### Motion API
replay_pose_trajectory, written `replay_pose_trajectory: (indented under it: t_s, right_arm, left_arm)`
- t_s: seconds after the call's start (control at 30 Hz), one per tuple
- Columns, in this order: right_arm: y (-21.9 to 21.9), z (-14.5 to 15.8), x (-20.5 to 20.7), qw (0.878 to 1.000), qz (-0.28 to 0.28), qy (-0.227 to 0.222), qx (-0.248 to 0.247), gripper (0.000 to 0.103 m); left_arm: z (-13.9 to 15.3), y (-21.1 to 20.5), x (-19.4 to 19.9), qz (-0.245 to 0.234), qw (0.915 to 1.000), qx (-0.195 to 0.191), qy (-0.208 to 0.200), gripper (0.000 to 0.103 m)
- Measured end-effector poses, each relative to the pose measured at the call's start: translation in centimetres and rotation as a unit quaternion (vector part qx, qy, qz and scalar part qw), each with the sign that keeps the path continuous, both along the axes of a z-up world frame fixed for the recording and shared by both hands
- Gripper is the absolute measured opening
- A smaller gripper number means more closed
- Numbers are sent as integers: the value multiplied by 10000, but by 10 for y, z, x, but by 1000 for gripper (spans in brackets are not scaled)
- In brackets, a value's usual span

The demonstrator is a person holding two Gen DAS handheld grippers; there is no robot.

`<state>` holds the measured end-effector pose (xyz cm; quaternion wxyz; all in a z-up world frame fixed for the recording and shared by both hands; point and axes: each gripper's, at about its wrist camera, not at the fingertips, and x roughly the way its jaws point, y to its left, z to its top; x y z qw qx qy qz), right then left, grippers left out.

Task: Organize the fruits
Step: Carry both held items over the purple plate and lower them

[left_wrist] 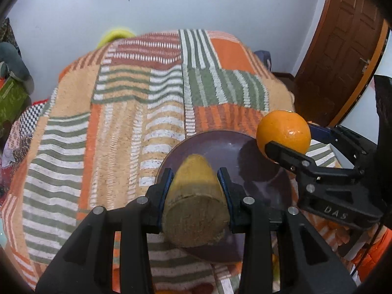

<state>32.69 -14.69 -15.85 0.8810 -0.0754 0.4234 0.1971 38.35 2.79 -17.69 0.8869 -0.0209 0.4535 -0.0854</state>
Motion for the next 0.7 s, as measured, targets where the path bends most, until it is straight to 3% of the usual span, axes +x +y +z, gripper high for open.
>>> replay_pose_trajectory:
  t_s: [0.13,0.4,0.6,0.7]
  right_arm:
    - [0,-15,11,9995,46,298,-43,67]
    - [4,-28,15,9984,224,454,-232,67]
    - [6,-33,16,9976,340,513,-303,67]
    - [5,-34,17,9972,369,575,-307,67]
  left_arm:
    - [-18,0,15,35,9997,39,219,36]
    - [-24,-7,16,-193,9992,249,249,36]
    - [-46,-8,21,-294,9954,279,864,36]
    - [-47,-9,21,-307,9948,323,918,36]
